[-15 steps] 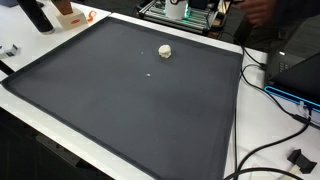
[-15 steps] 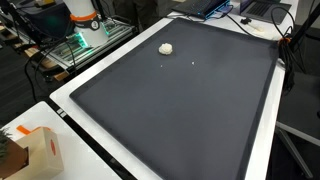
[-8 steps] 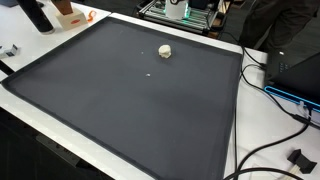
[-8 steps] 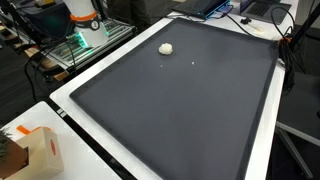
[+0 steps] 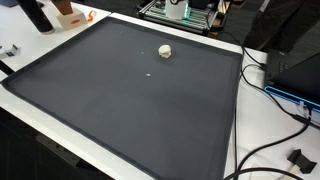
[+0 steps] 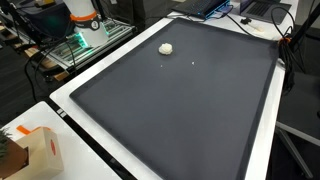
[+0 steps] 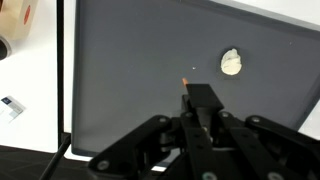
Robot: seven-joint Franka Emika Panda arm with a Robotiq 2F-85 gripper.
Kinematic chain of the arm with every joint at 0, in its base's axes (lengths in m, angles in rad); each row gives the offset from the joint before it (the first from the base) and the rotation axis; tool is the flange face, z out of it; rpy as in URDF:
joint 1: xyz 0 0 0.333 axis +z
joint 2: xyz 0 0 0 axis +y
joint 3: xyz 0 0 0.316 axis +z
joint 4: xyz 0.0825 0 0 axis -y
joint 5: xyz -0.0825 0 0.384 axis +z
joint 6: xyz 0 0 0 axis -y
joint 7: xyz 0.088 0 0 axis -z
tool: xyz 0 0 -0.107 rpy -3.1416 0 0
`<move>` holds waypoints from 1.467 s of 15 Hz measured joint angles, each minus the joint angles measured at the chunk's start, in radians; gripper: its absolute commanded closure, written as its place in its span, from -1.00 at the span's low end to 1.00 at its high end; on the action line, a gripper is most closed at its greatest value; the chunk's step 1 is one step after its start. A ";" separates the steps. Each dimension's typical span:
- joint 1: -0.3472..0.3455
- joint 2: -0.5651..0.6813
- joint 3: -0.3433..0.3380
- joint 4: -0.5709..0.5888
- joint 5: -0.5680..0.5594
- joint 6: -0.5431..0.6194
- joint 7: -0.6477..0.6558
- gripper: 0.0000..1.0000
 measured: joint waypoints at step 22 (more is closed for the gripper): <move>-0.092 0.463 -0.080 0.030 0.019 -0.095 -0.048 0.74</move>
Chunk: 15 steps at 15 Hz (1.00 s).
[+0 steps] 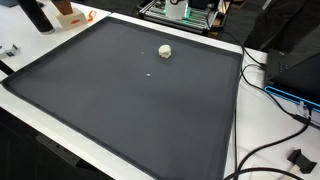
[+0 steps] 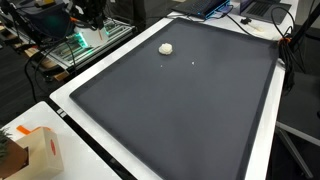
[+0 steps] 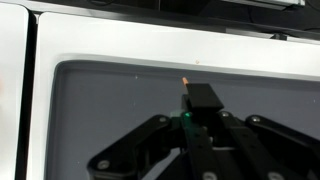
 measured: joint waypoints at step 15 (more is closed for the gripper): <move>0.000 0.019 0.000 0.025 0.002 -0.018 -0.005 0.94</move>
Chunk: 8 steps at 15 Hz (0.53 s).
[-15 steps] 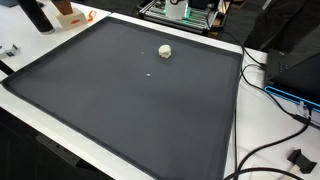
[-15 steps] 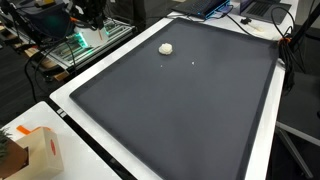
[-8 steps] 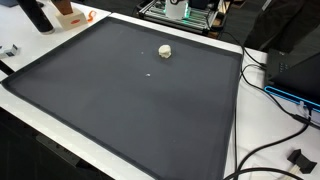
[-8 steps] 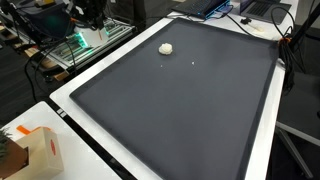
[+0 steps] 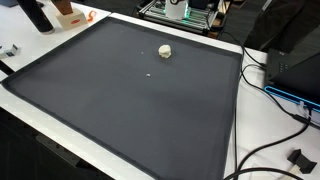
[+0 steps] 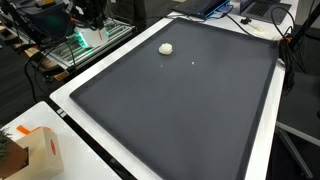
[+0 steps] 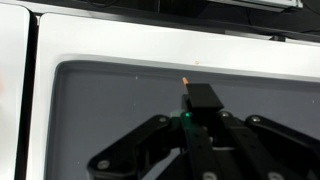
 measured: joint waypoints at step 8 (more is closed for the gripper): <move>0.001 0.049 0.043 -0.044 0.311 0.122 -0.026 0.94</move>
